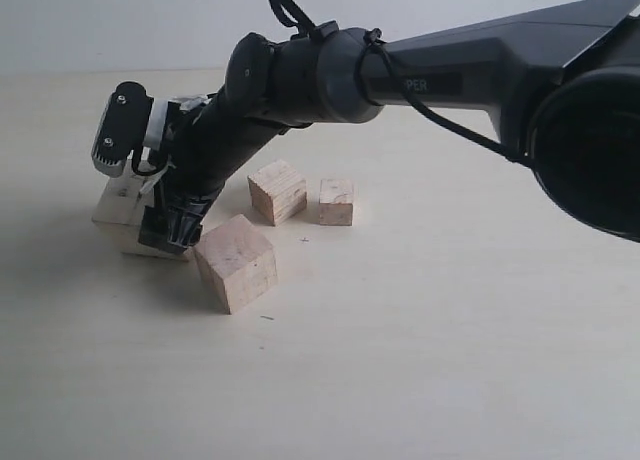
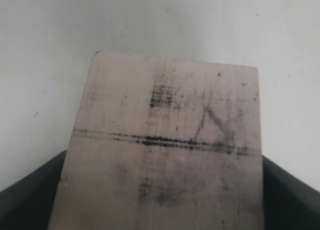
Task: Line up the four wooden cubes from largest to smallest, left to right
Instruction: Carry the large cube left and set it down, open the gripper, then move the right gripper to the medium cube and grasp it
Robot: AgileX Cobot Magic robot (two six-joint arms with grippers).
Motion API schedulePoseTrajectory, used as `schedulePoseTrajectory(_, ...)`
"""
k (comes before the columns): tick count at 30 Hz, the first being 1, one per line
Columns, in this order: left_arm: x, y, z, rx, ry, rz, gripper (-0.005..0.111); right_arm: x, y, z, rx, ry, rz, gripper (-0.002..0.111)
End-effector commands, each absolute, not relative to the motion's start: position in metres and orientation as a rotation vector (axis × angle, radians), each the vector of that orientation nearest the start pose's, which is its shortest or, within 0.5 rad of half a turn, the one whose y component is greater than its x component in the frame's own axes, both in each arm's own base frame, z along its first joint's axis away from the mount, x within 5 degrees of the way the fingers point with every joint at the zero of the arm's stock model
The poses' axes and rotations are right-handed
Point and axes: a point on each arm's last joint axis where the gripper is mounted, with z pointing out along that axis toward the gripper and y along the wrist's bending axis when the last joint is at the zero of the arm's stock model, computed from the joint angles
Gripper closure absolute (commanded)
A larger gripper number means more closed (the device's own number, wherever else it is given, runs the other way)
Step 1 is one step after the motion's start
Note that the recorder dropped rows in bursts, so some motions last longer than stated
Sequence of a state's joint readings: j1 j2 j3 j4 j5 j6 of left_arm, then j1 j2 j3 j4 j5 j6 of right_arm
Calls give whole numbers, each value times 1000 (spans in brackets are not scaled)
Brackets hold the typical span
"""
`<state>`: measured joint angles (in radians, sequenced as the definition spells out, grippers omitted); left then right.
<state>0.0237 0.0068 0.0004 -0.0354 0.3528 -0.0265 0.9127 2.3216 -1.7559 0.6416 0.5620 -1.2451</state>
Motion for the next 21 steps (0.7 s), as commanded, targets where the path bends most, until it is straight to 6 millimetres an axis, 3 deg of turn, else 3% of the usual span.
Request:
schedulePoseTrajectory(1, 53, 0, 182, -71, 1834, -46, 107, 289, 417, 146, -1854, 1640, 494, 102)
schedulePoseTrajectory(2, 53, 0, 182, -71, 1834, -46, 107, 289, 417, 146, -1857, 1641, 497, 97)
schedulePoseTrajectory(4, 53, 0, 182, -71, 1834, -46, 107, 289, 417, 146, -1859, 1642, 498, 77)
schedulePoseTrajectory(5, 53, 0, 182, -71, 1834, -46, 107, 289, 417, 146, -1859, 1642, 498, 57)
schedulePoseTrajectory(6, 53, 0, 182, -71, 1834, -46, 107, 289, 417, 146, -1857, 1641, 497, 46)
schedulePoseTrajectory(7, 53, 0, 182, -71, 1834, -46, 107, 291, 418, 148, -1818, 1647, 500, 25)
schedulePoseTrajectory(9, 53, 0, 182, -71, 1834, -46, 107, 293, 420, 152, -1754, 1663, 509, 9)
schedulePoseTrajectory(11, 53, 0, 182, -71, 1834, -46, 107, 293, 419, 160, -1734, 1665, 515, 6)
schedulePoseTrajectory(16, 53, 0, 182, -71, 1834, -46, 107, 284, 411, 208, -1718, 1648, 545, 8)
schedulePoseTrajectory(21, 53, 0, 182, -71, 1834, -46, 107, 282, 396, 228, -1707, 1770, 453, 15)
